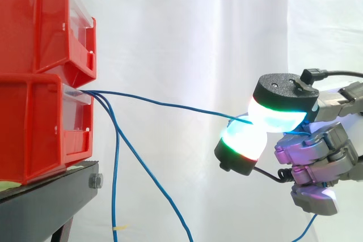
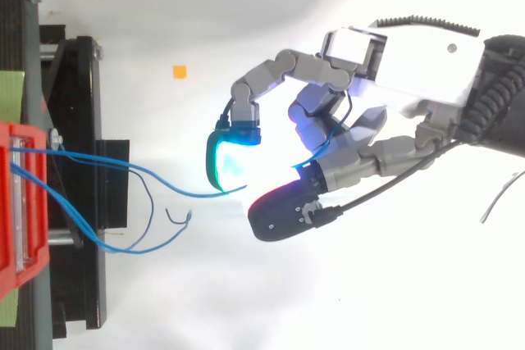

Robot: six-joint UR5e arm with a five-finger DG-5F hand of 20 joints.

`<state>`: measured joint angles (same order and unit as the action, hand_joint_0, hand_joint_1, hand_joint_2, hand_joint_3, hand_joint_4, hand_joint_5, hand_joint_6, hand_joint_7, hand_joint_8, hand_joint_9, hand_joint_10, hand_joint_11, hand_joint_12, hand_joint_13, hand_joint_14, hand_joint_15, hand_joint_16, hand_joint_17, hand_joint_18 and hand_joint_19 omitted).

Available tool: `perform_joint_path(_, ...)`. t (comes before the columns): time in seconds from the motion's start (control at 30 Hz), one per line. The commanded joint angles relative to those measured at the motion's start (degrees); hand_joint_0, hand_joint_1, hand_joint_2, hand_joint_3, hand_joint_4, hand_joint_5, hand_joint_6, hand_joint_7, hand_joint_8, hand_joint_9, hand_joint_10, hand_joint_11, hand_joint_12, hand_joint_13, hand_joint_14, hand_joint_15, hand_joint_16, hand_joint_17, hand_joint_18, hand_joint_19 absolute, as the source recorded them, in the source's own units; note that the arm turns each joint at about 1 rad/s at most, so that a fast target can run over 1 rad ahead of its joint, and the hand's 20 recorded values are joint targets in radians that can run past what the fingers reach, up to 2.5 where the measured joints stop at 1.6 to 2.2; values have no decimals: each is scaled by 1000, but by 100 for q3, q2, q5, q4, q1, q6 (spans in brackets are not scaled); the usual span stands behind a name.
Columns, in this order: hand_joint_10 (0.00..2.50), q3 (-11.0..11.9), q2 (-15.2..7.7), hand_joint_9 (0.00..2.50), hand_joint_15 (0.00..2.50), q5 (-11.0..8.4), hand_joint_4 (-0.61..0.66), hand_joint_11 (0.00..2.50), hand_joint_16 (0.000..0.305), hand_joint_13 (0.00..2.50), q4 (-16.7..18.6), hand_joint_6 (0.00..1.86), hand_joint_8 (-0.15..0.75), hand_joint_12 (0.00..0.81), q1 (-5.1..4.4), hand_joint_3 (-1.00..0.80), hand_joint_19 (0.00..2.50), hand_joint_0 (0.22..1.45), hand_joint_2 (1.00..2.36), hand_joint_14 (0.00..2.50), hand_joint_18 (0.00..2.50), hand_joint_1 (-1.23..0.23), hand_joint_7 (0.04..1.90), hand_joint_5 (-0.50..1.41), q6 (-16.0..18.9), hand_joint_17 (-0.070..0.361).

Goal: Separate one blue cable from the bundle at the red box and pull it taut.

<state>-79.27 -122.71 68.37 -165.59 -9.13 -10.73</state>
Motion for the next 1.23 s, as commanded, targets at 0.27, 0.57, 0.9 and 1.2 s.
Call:
perform_joint_path(0.27,1396,-1,2,1114,1452,1,-80,1509,48,1243,0,928,270,368,-1,-81,1131,647,1014,1619,1158,-804,1123,-119,1,108)
perform_joint_path(0.57,1378,-1,2,1108,1468,-8,-80,1501,48,1238,0,928,266,364,-1,-82,1123,648,1015,1612,1156,-806,1123,-119,1,109)
perform_joint_path(0.9,1301,-1,-7,1095,1472,-8,-86,1515,48,1226,0,926,271,363,-1,-86,1128,650,1015,1597,1142,-811,1128,-119,1,109)
perform_joint_path(1.2,1265,-1,2,1112,1470,-8,-81,1535,48,1228,0,925,271,361,-1,-89,1119,652,1015,1574,1140,-817,1129,-119,1,108)
